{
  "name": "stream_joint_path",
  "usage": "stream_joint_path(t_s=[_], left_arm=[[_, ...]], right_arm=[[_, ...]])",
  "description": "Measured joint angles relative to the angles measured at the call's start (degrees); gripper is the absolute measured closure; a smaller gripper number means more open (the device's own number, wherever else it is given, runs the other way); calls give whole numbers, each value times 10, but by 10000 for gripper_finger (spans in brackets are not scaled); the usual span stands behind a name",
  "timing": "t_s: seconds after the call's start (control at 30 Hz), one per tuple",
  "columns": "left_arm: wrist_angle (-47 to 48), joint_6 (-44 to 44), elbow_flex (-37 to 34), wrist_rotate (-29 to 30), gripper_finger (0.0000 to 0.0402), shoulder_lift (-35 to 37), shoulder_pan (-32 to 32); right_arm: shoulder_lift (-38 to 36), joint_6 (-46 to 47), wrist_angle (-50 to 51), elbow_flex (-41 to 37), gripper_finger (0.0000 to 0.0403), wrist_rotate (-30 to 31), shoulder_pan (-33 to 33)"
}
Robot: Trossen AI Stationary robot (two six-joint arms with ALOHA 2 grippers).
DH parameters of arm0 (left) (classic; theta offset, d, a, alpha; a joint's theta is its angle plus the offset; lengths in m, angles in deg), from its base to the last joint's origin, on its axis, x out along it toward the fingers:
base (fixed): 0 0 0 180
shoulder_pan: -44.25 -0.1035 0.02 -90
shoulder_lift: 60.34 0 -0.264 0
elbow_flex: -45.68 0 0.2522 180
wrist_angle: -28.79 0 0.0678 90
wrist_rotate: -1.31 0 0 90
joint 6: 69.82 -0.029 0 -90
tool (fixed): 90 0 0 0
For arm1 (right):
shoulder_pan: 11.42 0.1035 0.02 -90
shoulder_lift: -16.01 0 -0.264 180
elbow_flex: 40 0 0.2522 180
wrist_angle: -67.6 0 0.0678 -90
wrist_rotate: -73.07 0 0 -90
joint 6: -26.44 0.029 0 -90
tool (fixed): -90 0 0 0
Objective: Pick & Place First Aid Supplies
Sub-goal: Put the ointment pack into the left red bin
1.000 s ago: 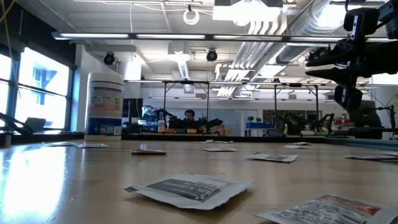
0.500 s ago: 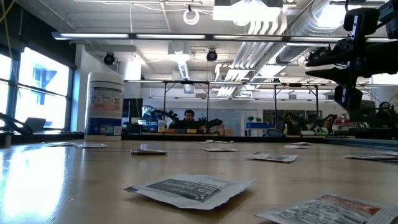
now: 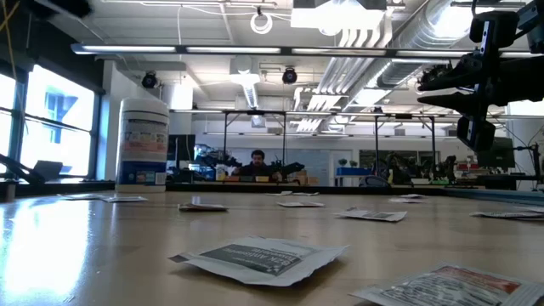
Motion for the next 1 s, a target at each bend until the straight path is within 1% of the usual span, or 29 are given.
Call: stream_joint_path(t_s=[0.1, 0.2, 0.3, 0.37, 0.47, 0.63, 0.77, 0.83, 0.9, 1.0], left_arm=[[-132, -101, -39, -36, 298, 0, -40], [-254, -179, -72, -82, 279, -17, -77], [-319, -238, -78, -122, 248, -56, -105], [-360, -269, -69, -164, 229, -93, -123], [-403, -316, -46, -205, 213, -155, -145], [-414, -399, 18, -236, 211, -239, -166], [-410, -446, 67, -281, 211, -291, -169], [-394, -460, 81, -287, 211, -304, -167], [-398, -464, 95, -289, 211, -321, -166], [-394, -472, 100, -299, 211, -323, -167]], right_arm=[[0, 0, 0, 0, 339, 0, 0], [0, 0, -1, 0, 339, 0, 0], [0, 0, -1, 0, 339, 0, 0], [0, 0, -2, 0, 339, 0, 0], [0, 0, -3, 0, 339, 0, 0], [0, 0, -3, 0, 339, 0, 0], [1, 0, -3, 0, 339, 0, 0], [1, 0, -3, 0, 339, 0, 0], [1, 0, -2, 0, 339, 0, 0], [0, 0, -3, 0, 339, 0, 0]])
